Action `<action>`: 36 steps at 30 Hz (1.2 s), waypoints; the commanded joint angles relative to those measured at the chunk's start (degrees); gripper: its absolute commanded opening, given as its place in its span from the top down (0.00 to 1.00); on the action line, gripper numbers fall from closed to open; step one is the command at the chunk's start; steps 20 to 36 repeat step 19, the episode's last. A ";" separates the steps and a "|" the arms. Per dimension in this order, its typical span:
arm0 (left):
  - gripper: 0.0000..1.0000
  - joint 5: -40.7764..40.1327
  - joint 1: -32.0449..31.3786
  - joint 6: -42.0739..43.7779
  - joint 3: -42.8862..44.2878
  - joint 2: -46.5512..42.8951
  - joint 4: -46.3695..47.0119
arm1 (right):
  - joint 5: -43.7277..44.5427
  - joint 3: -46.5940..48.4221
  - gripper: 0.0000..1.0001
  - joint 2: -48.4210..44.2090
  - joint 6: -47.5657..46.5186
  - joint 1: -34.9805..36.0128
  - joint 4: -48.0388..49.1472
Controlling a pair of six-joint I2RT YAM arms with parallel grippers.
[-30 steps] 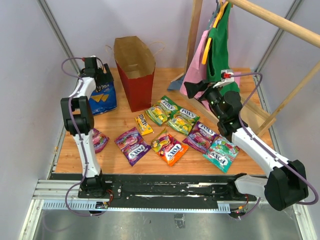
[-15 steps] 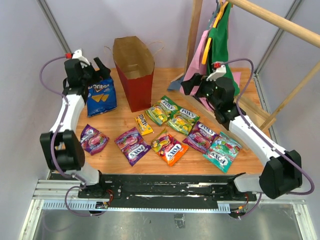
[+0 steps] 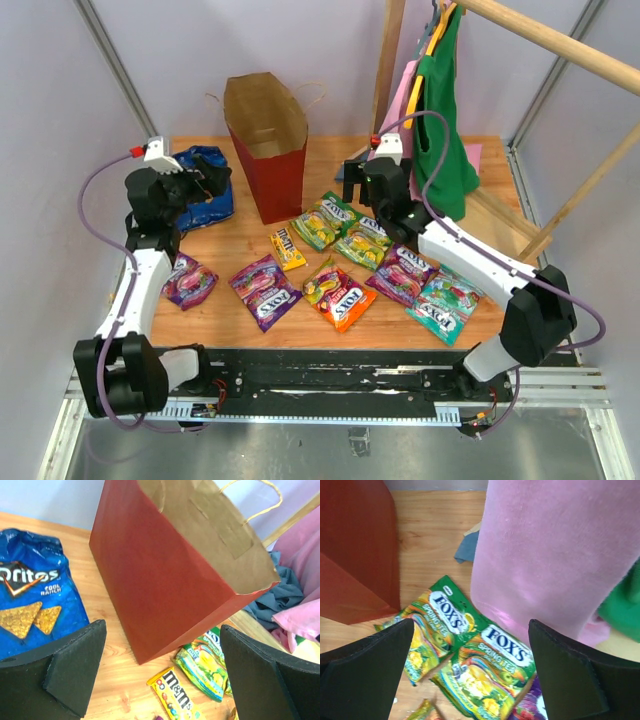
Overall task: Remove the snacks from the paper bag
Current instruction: Reset both arms
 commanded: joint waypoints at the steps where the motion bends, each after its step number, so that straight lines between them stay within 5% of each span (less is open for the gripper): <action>1: 0.00 0.86 -0.19 1.57 1.58 -2.56 2.15 | 4.87 0.98 0.02 -0.68 -10.48 0.65 -1.54; 9: 0.00 -1.73 -0.19 1.33 2.43 -3.08 -0.15 | -10.09 -8.77 0.02 -6.11 -14.29 -2.80 11.70; 36: 0.00 -2.27 -0.20 1.31 1.83 -5.40 -0.59 | -9.79 -9.31 0.02 -7.35 -12.97 -3.28 10.94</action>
